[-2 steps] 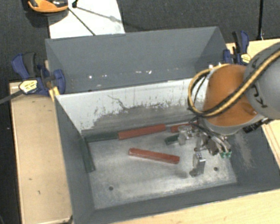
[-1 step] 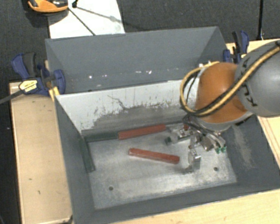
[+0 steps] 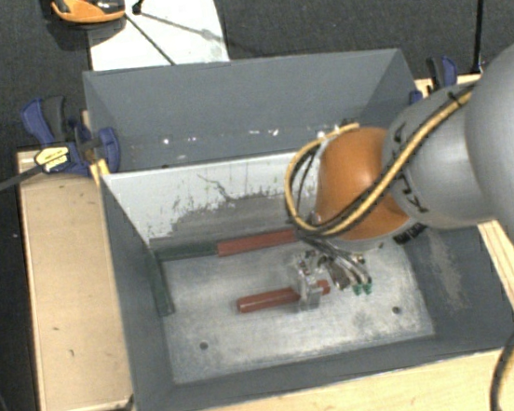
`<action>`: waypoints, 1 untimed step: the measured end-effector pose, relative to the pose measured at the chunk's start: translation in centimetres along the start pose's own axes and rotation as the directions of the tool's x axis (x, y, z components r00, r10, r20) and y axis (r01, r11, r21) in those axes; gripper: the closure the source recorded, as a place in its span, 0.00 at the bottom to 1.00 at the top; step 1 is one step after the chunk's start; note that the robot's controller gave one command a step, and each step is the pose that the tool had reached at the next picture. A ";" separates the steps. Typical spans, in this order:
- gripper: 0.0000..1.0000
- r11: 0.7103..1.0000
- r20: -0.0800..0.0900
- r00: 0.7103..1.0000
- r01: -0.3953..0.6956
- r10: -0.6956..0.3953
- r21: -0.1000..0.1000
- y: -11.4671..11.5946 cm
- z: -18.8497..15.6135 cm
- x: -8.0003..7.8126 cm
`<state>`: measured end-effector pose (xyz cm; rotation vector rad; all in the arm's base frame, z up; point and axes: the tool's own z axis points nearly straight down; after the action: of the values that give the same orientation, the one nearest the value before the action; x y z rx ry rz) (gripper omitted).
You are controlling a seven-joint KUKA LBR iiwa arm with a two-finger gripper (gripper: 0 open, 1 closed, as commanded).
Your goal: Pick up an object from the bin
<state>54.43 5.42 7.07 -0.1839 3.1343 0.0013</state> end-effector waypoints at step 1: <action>1.00 1.000 0.000 1.000 0.001 -0.001 0.000 0.0 0.0 0.0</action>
Offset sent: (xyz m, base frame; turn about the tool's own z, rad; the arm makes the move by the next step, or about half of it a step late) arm 0.0063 0.0121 0.0959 0.0221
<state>54.43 5.42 7.07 -0.1853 3.1343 0.0011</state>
